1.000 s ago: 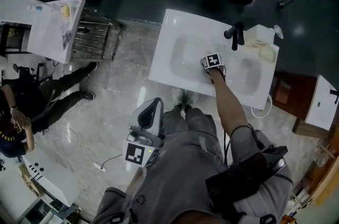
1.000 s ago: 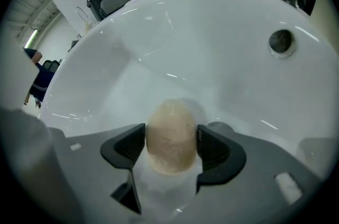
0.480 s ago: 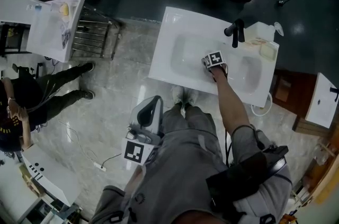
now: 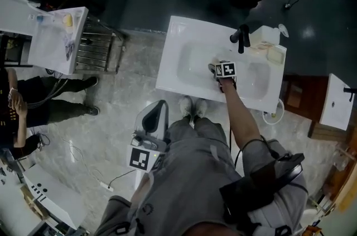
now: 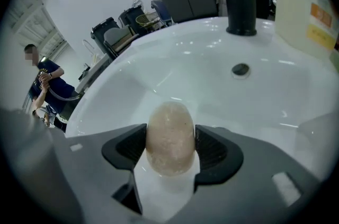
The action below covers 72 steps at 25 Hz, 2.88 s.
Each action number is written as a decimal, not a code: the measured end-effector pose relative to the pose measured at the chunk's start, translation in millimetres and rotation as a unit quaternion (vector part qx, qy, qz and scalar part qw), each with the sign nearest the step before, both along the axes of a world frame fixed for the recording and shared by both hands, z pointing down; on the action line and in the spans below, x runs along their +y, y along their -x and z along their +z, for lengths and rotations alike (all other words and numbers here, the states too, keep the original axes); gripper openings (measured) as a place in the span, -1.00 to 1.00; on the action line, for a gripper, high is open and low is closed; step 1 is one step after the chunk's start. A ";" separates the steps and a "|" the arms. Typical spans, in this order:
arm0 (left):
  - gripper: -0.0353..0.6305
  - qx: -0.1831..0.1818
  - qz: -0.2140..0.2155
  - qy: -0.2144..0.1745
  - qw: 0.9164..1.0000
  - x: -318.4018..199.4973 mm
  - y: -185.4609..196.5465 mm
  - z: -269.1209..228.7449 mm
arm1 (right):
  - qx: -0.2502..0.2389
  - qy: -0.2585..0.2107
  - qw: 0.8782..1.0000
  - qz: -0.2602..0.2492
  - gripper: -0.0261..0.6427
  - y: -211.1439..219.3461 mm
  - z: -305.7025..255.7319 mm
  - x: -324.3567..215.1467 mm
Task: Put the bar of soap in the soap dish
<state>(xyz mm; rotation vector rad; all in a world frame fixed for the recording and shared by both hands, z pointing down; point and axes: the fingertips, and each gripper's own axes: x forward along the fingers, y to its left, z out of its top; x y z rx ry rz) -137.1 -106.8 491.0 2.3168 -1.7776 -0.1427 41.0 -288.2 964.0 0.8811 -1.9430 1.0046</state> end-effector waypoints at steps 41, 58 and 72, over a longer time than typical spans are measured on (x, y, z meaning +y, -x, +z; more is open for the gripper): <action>-0.92 -0.008 0.228 -0.155 0.961 -41.0 -99.6 -91.2 | -0.332 -0.554 0.761 0.067 -0.07 -55.1 -597.4 130.6; -0.92 -0.025 0.233 -0.153 0.960 -46.4 -97.8 -83.6 | -0.270 -0.556 0.785 0.036 -0.09 -52.0 -579.5 120.9; -0.92 -0.008 0.231 -0.130 0.964 -47.5 -101.1 -67.7 | -0.246 -0.472 0.837 0.125 -0.55 -84.3 -485.2 69.3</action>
